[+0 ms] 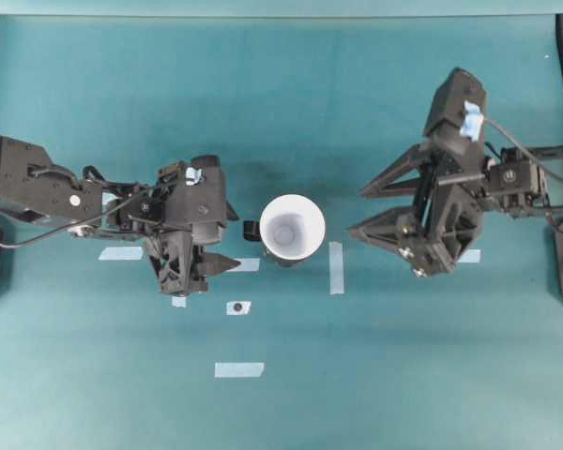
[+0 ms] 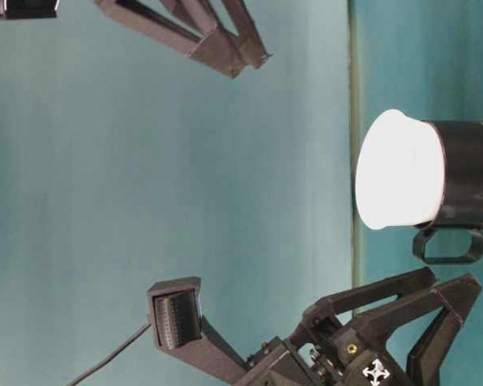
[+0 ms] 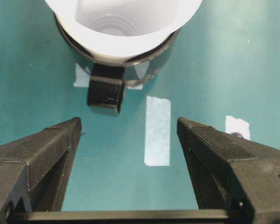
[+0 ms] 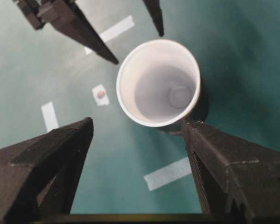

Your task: Holding the cup holder with the left arm, the right arm places the cup into the cup holder.

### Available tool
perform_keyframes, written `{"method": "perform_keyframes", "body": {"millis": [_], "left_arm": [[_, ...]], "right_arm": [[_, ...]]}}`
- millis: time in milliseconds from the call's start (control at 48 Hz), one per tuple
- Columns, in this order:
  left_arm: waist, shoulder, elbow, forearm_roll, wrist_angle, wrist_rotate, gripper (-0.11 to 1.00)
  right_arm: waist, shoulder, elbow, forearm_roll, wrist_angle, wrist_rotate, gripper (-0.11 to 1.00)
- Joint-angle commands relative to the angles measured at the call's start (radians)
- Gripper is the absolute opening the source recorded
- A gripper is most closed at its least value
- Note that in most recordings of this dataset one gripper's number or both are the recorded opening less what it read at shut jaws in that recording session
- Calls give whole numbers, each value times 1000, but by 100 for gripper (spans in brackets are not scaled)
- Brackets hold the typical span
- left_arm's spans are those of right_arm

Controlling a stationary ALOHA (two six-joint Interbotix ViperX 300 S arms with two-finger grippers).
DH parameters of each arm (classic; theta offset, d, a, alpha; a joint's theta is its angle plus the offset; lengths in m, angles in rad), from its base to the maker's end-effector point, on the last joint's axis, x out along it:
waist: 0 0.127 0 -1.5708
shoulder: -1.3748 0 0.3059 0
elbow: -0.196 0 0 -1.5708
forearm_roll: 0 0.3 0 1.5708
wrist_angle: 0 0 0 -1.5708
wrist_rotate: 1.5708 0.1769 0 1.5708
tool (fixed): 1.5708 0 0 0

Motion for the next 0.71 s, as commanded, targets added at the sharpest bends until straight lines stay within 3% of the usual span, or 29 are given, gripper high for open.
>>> {"method": "perform_keyframes", "body": {"millis": [0, 271, 687], "left_arm": [[-6, -12, -14, 5, -9, -2, 85], [-11, -12, -20, 5, -9, -5, 85], [-21, -3, -20, 5, -12, -138, 85]], "right_arm": [[21, -37, 2, -29, -34, -48, 81], [28, -35, 23, -52, -71, -173, 82], [28, -8, 21, -54, -55, -190, 82]]}}
